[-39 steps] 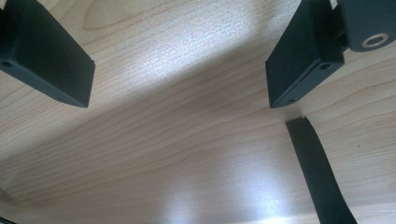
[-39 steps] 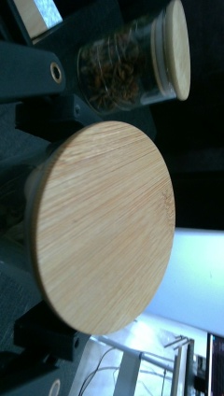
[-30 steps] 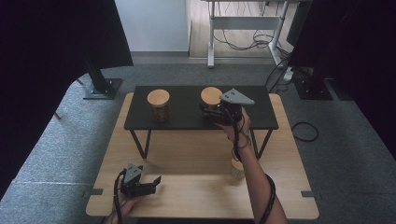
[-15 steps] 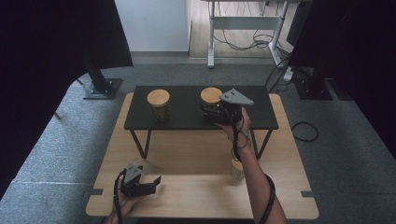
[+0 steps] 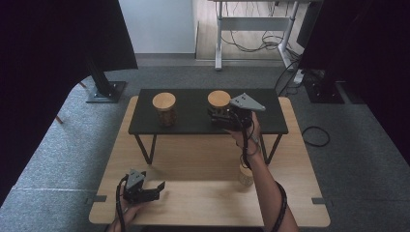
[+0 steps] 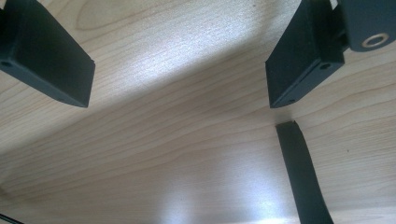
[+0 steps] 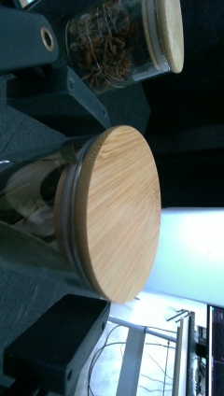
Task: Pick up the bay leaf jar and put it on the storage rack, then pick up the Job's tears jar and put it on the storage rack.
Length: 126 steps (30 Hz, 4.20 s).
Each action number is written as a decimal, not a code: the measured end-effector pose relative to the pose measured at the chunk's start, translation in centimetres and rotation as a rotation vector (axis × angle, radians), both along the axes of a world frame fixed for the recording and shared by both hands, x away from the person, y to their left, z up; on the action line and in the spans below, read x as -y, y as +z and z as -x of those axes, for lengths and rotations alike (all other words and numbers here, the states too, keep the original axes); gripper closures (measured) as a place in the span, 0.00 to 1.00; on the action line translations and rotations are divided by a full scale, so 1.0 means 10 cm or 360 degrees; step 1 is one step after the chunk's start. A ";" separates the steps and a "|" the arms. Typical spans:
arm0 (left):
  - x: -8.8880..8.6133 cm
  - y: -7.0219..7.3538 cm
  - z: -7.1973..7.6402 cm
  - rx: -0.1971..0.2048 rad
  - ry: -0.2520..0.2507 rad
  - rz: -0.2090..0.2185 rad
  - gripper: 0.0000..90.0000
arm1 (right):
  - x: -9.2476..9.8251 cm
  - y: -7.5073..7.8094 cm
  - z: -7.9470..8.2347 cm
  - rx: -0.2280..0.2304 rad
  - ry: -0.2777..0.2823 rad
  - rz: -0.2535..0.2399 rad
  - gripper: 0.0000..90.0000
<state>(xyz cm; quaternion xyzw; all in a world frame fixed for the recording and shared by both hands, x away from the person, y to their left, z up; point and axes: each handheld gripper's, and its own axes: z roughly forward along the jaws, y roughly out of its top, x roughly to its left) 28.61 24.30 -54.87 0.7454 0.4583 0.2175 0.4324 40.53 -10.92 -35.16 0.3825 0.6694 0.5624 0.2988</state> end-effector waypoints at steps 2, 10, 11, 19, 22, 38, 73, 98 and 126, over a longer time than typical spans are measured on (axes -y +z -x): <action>0.00 0.00 -0.01 -0.0002 -0.0005 0.0001 0.09 | 0.01 0.00 0.01 0.0004 -0.0001 -0.0009 0.13; -0.03 0.00 -0.06 -0.0008 -0.0010 0.0034 0.09 | 0.04 -0.04 0.10 0.0007 -0.0009 -0.0009 0.12; -0.03 0.00 -0.07 -0.0008 -0.0010 0.0036 0.09 | 0.04 -0.05 0.12 0.0009 -0.0010 -0.0010 0.12; -0.02 0.00 -0.07 0.0004 -0.0024 0.0029 0.09 | 0.09 -0.10 0.25 0.0033 -0.0016 -0.0021 0.12; -0.02 0.00 -0.07 0.0007 -0.0025 0.0026 0.09 | 0.11 -0.12 0.31 0.0047 -0.0015 -0.0021 0.12; 0.02 0.00 -0.06 0.0013 -0.0029 -0.0026 0.09 | 0.38 -0.32 0.74 0.0116 0.0057 -0.0152 0.12; 0.04 0.00 -0.08 0.0007 -0.0034 -0.0058 0.09 | 0.85 -1.01 1.78 0.0122 0.0094 -0.0161 0.12; 0.04 0.00 -0.06 0.0008 -0.0036 -0.0060 0.09 | 0.89 -1.51 1.84 -0.0105 0.0086 -0.0103 0.12; 0.06 0.00 -0.06 0.0006 -0.0049 -0.0082 0.09 | 1.21 -1.64 1.92 -0.0202 0.0015 -0.0101 0.13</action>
